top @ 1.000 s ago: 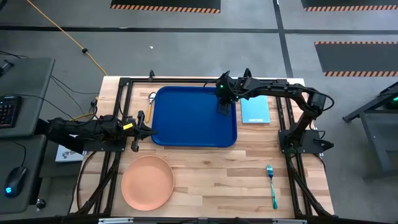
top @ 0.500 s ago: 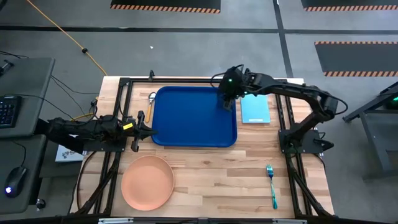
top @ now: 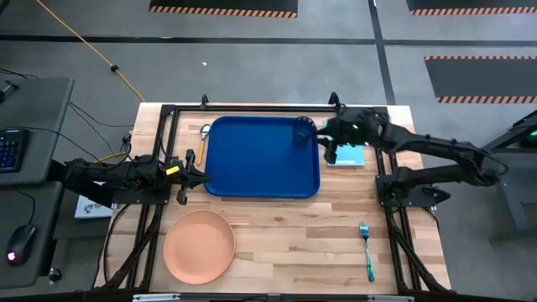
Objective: Pick and place plate/cup/fork/spoon on tray
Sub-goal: Put the spoon to the left of the blue serving tray
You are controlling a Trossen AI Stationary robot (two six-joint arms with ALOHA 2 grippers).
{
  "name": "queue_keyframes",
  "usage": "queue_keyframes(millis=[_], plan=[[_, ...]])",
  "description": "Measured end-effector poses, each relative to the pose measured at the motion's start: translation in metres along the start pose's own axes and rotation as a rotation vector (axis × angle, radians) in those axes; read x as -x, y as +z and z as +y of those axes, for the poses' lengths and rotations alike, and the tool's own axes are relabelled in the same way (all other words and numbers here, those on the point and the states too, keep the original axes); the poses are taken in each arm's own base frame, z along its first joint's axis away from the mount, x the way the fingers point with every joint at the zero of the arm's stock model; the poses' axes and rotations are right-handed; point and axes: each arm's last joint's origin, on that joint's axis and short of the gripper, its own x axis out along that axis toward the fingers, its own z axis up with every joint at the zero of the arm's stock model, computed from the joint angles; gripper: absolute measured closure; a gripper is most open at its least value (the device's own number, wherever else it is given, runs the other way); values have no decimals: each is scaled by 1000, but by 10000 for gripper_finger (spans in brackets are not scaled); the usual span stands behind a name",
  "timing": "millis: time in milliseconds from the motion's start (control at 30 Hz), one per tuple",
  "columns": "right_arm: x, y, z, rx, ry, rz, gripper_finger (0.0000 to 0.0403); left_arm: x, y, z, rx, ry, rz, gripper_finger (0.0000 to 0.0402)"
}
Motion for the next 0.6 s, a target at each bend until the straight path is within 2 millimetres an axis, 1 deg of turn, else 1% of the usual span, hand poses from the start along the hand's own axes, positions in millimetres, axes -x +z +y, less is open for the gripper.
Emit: queue_keyframes(millis=[133,267,433,600], plan=[[17,-12,7,32,-1,-132,293,0,0,0,0,0,0,401],[27,-19,12,49,-4,-256,293,0,0,0,0,0,0,401],[30,-25,13,63,-16,-388,293,0,0,0,0,0,1,401],[30,-23,13,87,-28,-443,293,0,0,0,0,0,-2,401]])
